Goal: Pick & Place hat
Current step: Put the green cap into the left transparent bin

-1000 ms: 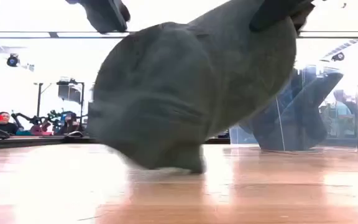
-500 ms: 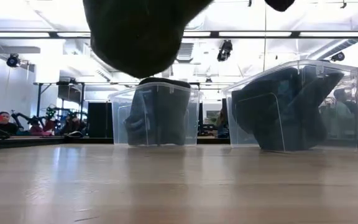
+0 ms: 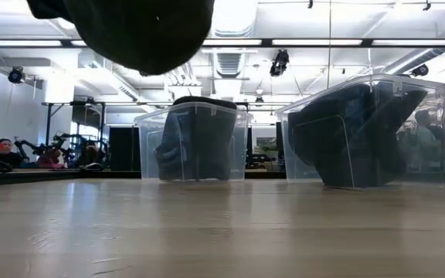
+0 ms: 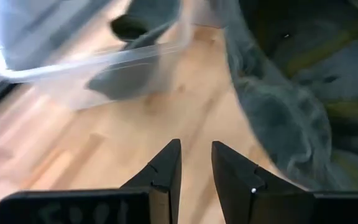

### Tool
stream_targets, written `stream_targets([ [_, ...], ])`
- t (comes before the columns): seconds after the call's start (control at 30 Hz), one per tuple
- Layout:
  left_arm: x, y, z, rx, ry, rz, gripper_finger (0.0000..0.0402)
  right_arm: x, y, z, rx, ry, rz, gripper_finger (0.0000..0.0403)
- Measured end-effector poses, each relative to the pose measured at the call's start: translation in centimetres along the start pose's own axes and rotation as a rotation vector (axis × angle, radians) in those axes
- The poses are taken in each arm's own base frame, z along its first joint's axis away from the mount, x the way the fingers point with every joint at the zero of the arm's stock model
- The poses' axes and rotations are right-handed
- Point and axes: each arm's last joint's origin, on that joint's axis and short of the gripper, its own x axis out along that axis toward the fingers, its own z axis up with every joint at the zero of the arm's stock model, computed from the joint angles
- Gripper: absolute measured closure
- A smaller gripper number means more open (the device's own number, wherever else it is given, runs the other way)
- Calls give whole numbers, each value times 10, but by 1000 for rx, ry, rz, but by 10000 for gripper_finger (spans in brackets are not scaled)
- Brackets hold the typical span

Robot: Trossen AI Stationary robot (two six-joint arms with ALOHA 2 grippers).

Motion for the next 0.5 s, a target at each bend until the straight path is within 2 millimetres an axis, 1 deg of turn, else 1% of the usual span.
stream_targets([
  [0.13,20,-22,4,20,-9,-103,319,2,-5,4,27,-14,-20,390],
  [0.23,39,-43,9,46,-29,-246,319,10,-6,10,37,-14,-26,390],
  [0.3,51,-57,13,63,-65,-294,319,14,-6,13,41,-22,-23,390],
  [0.43,70,-73,24,93,-130,-304,319,21,-3,23,30,-58,-3,390],
  [0.5,82,-77,26,102,-117,-277,319,24,-2,28,25,-72,6,390],
])
